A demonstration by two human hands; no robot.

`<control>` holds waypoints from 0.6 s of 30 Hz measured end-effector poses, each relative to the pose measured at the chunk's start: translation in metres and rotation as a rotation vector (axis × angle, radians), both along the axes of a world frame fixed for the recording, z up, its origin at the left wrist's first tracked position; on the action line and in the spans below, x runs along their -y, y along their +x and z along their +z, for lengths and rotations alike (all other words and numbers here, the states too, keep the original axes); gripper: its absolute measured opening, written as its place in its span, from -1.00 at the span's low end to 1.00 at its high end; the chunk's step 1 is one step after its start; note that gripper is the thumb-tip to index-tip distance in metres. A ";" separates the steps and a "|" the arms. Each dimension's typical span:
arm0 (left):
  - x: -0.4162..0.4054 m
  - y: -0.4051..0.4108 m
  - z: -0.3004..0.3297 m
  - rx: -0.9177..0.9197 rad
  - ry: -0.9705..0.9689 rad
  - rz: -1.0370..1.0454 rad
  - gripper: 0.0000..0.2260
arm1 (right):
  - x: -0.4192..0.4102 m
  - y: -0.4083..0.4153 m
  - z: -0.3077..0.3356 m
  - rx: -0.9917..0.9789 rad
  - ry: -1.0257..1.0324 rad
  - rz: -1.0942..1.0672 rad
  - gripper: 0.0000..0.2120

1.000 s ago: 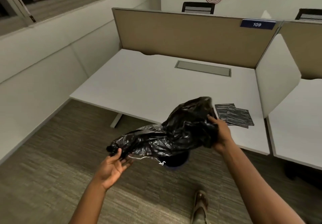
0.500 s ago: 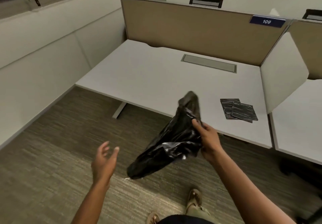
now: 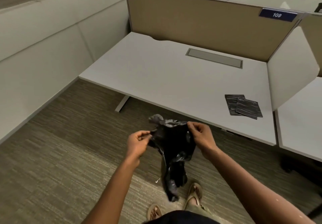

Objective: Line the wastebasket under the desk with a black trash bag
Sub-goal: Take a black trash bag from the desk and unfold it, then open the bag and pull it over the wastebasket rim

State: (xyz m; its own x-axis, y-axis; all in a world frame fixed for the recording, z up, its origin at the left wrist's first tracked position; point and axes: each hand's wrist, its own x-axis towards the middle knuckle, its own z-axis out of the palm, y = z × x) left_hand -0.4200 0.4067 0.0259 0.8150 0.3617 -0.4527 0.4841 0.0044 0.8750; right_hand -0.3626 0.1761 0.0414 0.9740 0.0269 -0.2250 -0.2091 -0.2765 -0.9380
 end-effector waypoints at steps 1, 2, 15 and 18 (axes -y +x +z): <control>-0.007 0.000 0.003 -0.009 -0.007 0.052 -0.82 | 0.006 0.006 0.007 0.025 -0.062 -0.050 -0.62; -0.013 0.000 0.012 -0.002 -0.003 0.092 -0.79 | 0.011 0.011 0.017 0.072 -0.135 -0.098 -0.61; 0.013 -0.063 -0.008 0.709 1.098 -0.444 -0.78 | 0.024 -0.075 -0.012 0.775 -0.498 0.057 -0.74; 0.005 -0.074 -0.059 0.222 0.877 -0.544 -0.72 | 0.043 -0.090 -0.065 0.391 -0.502 0.161 -0.83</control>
